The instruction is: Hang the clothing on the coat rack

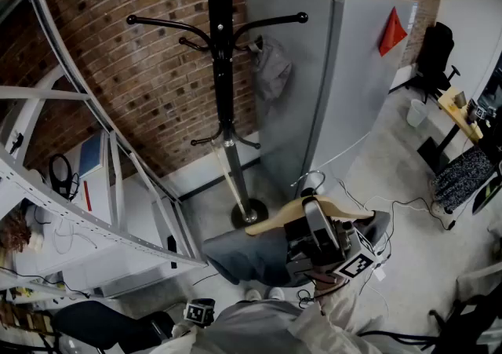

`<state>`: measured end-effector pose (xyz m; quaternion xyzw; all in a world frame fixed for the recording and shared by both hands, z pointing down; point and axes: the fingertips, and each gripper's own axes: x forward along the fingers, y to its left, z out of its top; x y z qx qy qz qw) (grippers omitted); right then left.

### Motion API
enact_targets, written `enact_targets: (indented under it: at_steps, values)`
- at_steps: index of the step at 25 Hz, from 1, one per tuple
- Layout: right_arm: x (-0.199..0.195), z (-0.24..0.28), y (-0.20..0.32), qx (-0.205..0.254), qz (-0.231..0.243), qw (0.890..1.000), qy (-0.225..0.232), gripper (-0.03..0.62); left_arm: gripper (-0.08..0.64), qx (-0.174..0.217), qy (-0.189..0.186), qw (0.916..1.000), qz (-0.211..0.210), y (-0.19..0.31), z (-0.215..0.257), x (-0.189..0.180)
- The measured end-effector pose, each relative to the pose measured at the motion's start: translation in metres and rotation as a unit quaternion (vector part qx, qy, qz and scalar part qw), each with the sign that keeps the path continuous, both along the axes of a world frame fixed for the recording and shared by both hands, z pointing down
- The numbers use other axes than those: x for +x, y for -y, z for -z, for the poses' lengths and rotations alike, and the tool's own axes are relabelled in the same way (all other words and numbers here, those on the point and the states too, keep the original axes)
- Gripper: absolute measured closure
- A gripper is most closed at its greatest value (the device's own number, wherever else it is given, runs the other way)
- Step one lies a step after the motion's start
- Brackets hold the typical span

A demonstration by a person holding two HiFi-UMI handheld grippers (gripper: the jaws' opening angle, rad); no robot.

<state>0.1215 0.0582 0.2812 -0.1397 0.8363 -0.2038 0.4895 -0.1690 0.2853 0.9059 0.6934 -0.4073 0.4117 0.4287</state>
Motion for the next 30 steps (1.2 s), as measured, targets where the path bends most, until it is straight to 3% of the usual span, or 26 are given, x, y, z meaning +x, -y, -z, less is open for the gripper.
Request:
enact_targets:
  at_steps: [7,14,20,27,30]
  values:
    - [0.01,-0.006,0.011,-0.004,0.025,1.0,0.015,0.485,0.552,0.008,-0.003,0.9995,0.03,-0.009,-0.002,0.007]
    - [-0.009,-0.001,0.032,0.012,0.057,0.998,0.013,0.485,0.552,0.013,0.018,0.9982,0.055,-0.009,-0.01,-0.003]
    - [-0.027,0.001,0.053,0.021,0.067,0.998,0.004,0.485,0.552,0.007,0.004,0.9976,0.069,0.002,-0.011,-0.004]
    - [-0.044,0.001,0.083,0.023,0.055,0.998,-0.002,0.485,0.551,-0.032,-0.002,0.9977,0.059,0.026,-0.019,-0.019]
    - [-0.046,0.002,0.096,0.022,0.044,0.999,0.0,0.485,0.552,-0.045,0.014,0.9976,0.051,0.042,-0.023,-0.034]
